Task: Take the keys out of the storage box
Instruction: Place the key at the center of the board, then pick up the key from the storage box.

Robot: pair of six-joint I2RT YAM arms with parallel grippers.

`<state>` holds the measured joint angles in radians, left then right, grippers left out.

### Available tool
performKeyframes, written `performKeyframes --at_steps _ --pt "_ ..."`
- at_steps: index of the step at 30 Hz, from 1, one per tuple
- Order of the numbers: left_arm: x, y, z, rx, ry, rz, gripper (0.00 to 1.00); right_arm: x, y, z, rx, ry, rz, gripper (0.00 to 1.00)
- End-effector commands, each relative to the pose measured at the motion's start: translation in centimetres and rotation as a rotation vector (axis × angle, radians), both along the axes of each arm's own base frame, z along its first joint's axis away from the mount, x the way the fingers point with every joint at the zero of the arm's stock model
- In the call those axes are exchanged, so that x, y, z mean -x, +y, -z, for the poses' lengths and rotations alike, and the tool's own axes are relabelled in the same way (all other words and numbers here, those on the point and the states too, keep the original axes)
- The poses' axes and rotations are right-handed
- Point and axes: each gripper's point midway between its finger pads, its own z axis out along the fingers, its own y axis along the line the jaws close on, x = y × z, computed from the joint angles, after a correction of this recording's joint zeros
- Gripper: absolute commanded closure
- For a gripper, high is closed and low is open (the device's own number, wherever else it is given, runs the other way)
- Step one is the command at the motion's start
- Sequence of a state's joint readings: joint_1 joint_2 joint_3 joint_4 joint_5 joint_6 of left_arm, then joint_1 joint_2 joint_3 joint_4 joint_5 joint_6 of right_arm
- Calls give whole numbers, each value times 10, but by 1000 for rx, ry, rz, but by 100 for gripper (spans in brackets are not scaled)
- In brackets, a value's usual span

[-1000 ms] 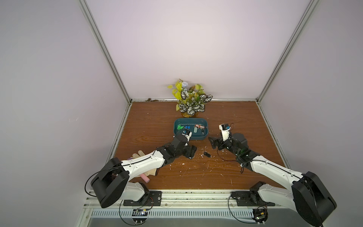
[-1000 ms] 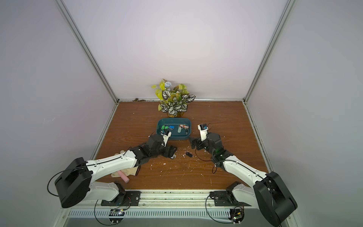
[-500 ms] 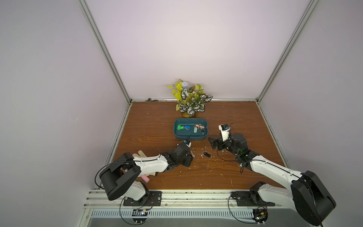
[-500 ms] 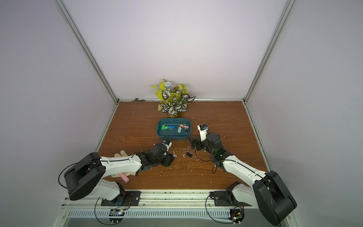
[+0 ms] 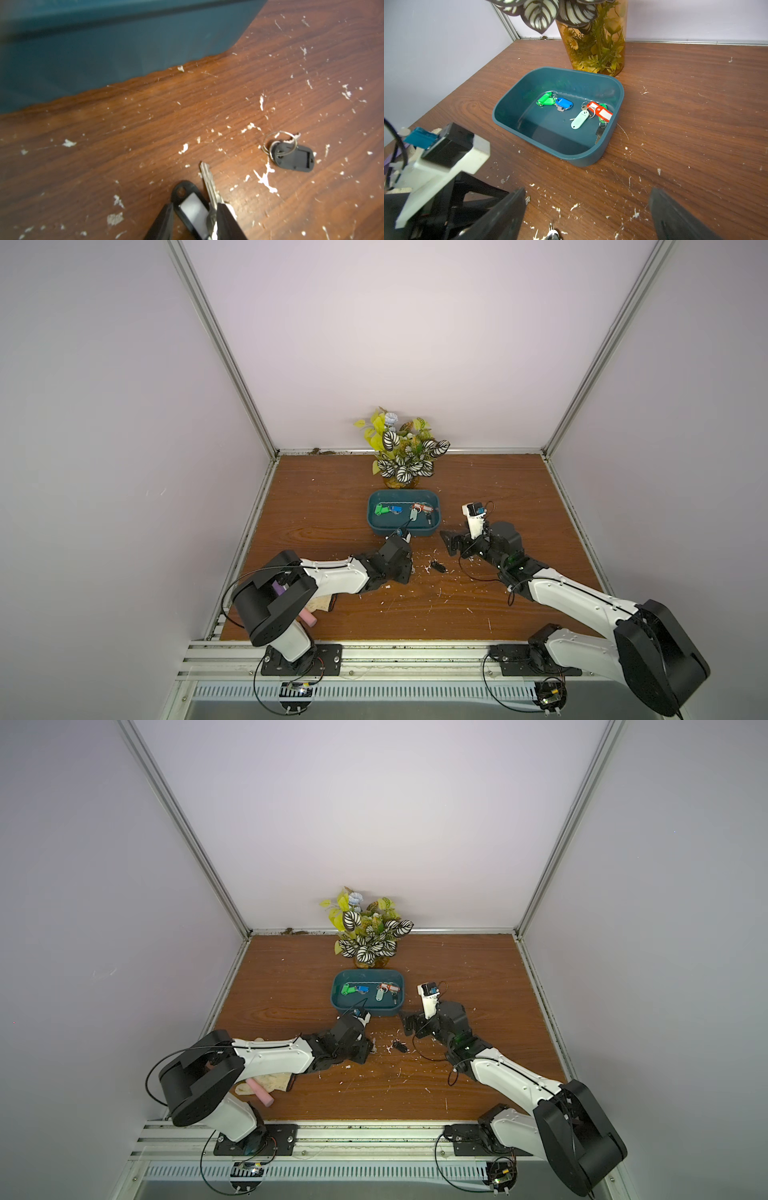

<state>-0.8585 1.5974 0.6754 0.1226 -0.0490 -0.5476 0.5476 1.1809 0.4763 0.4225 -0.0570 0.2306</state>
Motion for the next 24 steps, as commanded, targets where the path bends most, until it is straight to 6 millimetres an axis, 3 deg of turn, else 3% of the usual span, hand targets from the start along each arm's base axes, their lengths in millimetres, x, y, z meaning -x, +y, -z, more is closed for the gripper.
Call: performKeyframes --at_steps 1,4,7,14,17,19,24 --pt "5 19 18 -92 51 -17 63 -3 1 -9 -12 -35 -1 0" --pt "0 21 -2 -67 4 -20 61 -3 4 -10 -19 -28 -12 0" --pt "-7 23 -37 -29 -84 -17 51 -4 13 -15 -42 -20 -37 0" --pt "-28 56 -135 110 -380 -104 1 -12 54 -29 -34 -35 -103 3" --pt "-33 77 -170 151 -503 -170 1 -27 75 -31 -8 -43 -124 7" --pt "-33 85 -183 172 -545 -193 1 -40 90 -30 10 -35 -145 9" --pt "-38 101 -181 125 -559 -251 1 -65 129 -26 35 -30 -185 12"
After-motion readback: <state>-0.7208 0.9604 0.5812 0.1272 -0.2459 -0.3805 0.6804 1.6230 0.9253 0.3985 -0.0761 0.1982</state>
